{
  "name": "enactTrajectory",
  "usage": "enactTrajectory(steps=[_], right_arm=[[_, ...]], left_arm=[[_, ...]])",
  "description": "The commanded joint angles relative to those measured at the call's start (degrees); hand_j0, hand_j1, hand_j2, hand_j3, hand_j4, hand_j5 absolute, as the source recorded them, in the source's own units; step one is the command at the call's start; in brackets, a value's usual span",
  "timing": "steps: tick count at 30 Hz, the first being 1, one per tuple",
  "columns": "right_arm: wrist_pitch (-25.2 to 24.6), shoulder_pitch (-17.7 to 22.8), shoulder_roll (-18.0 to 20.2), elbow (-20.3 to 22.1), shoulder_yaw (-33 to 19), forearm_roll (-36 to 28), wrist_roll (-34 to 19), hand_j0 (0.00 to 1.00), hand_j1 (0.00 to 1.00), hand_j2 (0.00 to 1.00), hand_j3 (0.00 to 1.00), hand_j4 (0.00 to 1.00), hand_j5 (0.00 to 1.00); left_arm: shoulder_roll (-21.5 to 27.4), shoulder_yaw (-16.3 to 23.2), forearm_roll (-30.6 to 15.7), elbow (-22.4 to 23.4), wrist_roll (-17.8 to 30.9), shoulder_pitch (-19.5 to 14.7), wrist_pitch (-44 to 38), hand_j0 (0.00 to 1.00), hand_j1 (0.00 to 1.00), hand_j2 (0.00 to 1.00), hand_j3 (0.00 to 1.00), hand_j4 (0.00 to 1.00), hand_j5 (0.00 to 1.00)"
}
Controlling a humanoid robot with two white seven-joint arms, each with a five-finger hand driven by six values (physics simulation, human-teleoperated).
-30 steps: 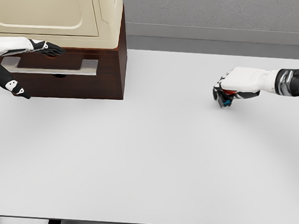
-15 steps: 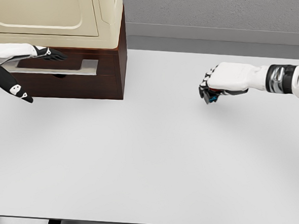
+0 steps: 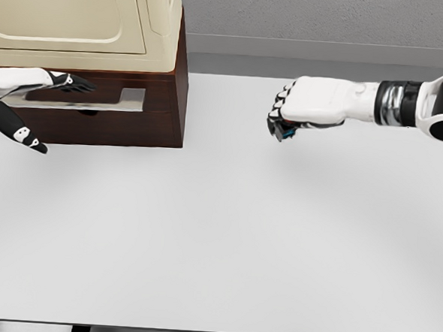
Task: Open the cabinet drawer with left arm, and place a switch into the drawer with right arm
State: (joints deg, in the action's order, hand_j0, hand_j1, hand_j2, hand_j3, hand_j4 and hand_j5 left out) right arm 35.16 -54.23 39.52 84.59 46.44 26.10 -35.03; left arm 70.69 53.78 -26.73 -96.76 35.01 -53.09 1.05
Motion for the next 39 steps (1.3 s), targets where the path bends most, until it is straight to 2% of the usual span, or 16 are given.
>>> enactTrajectory(steps=[1,7,8,13,21,25,29,36,39], right_arm=[[-0.2,0.1,-1.1,0.1,0.0,-2.3,0.0,0.55,0.55,0.55,0.55,0.55,0.55],[-0.2,-1.2,-2.7,0.6,0.3,-3.3,0.0,0.55,0.55,0.55,0.55,0.55,0.55],[-0.2,-1.7,-2.7,0.9,0.7,-5.0,0.0,0.55,0.55,0.55,0.55,0.55,0.55],[-0.2,-3.3,-2.7,3.7,1.0,-9.2,0.0,0.55,0.55,0.55,0.55,0.55,0.55],[-0.2,-5.4,-3.6,4.3,2.9,-11.9,0.0,0.55,0.55,0.55,0.55,0.55,0.55],[-0.2,-5.8,-3.4,7.0,3.4,-13.4,0.0,0.56,0.56,0.56,0.56,0.56,0.56],[-0.2,-6.6,-3.0,8.3,3.5,-15.6,0.0,0.56,0.56,0.56,0.56,0.56,0.56],[-0.2,-9.1,-3.3,8.0,5.0,-17.4,0.0,0.56,0.56,0.56,0.56,0.56,0.56],[-0.2,-9.9,-3.4,7.9,5.6,-17.9,0.0,0.56,0.56,0.56,0.56,0.56,0.56]], left_arm=[[0.1,-0.1,-0.2,0.3,0.0,0.0,0.0,1.0,1.0,1.0,1.0,1.0,1.0],[-0.4,-0.1,-0.3,0.3,0.0,0.4,0.0,1.0,1.0,1.0,1.0,1.0,1.0],[-0.4,-0.1,-0.3,0.3,0.0,0.4,0.0,1.0,1.0,1.0,1.0,1.0,1.0],[-0.4,-2.6,-0.3,0.0,0.0,3.8,0.0,1.0,1.0,1.0,1.0,1.0,1.0],[-0.7,-2.6,-0.6,-0.2,0.0,4.2,0.1,1.0,1.0,1.0,1.0,1.0,1.0],[-0.7,-2.6,-1.0,-0.6,0.0,4.8,0.2,1.0,1.0,1.0,1.0,1.0,1.0],[-0.6,-3.5,-1.8,-1.8,0.0,7.0,0.2,1.0,1.0,1.0,1.0,1.0,1.0],[0.4,-3.4,-3.7,-2.8,0.0,7.6,0.2,1.0,1.0,1.0,1.0,1.0,1.0],[2.3,-3.3,-4.3,-3.5,0.0,7.7,0.2,1.0,1.0,1.0,1.0,1.0,1.0]])
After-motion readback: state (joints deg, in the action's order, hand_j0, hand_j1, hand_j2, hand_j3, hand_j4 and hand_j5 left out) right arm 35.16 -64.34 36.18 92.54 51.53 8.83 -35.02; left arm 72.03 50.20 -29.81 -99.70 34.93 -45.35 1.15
